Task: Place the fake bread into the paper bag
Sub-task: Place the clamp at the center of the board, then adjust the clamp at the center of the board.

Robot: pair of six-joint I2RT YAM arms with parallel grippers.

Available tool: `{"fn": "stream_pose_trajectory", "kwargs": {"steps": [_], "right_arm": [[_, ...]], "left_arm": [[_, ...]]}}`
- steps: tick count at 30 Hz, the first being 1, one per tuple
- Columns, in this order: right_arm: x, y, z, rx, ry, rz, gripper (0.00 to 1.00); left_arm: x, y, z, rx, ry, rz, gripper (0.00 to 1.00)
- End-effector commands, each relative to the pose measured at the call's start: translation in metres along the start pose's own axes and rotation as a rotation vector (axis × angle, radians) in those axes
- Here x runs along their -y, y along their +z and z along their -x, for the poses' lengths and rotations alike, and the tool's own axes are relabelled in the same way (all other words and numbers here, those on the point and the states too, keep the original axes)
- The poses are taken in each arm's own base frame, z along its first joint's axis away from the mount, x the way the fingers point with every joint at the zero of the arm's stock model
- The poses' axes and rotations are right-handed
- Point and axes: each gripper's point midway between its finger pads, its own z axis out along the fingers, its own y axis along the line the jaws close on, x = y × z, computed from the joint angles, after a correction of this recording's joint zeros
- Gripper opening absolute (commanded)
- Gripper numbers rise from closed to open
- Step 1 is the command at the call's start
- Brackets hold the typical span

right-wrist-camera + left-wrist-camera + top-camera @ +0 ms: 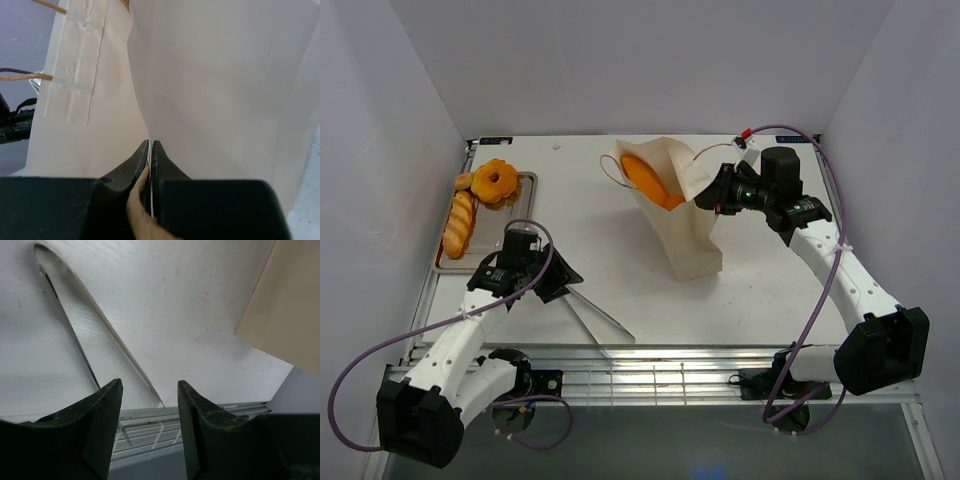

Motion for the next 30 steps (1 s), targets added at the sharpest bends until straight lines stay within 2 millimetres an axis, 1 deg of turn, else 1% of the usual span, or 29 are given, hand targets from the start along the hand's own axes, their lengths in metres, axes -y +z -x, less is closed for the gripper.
{"fn": "stream_pose_trajectory", "kwargs": {"steps": [1,4,7,8,9,11,12,17,22,26,27,29,30], "right_arm": [[0.000,-0.005,-0.004,0.002,-0.018,-0.005,0.08],[0.000,-0.005,-0.004,0.001,-0.018,0.000,0.08],[-0.001,-0.003,-0.003,0.007,-0.007,0.009,0.08],[0.000,-0.003,-0.004,0.006,-0.004,0.010,0.08],[-0.002,-0.003,-0.005,0.005,-0.001,0.017,0.08],[-0.001,-0.003,-0.005,0.004,0.002,0.016,0.08],[-0.001,-0.003,-0.005,0.006,0.002,0.016,0.08],[-0.001,-0.005,-0.004,0.007,-0.006,0.008,0.08],[0.000,-0.005,-0.006,0.002,-0.006,0.003,0.08],[0.001,-0.003,-0.008,0.000,-0.003,0.005,0.08],[0.002,-0.003,-0.008,0.000,-0.002,0.006,0.08],[0.002,-0.002,-0.008,-0.003,-0.001,0.006,0.08],[0.002,-0.002,-0.008,-0.003,-0.003,0.004,0.08]], "left_arm": [[-0.012,-0.011,-0.017,0.003,-0.065,0.041,0.58],[-0.018,-0.014,-0.030,-0.011,-0.082,0.057,0.55],[-0.025,-0.007,-0.048,-0.061,-0.087,0.075,0.53],[-0.031,-0.003,-0.053,-0.068,-0.082,0.101,0.53],[-0.032,0.001,-0.062,-0.095,-0.076,0.118,0.53],[-0.034,0.007,-0.070,-0.109,-0.063,0.137,0.53],[-0.032,0.009,-0.077,-0.122,-0.047,0.140,0.53],[-0.042,0.019,-0.094,-0.143,-0.006,0.213,0.53],[-0.046,0.024,-0.101,-0.146,0.002,0.222,0.53],[-0.042,0.036,-0.102,-0.140,-0.011,0.204,0.54],[-0.032,0.041,-0.099,-0.127,-0.010,0.158,0.56],[-0.023,0.047,-0.098,-0.121,-0.008,0.114,0.58],[-0.010,0.050,-0.094,-0.102,-0.011,0.062,0.59]]}}
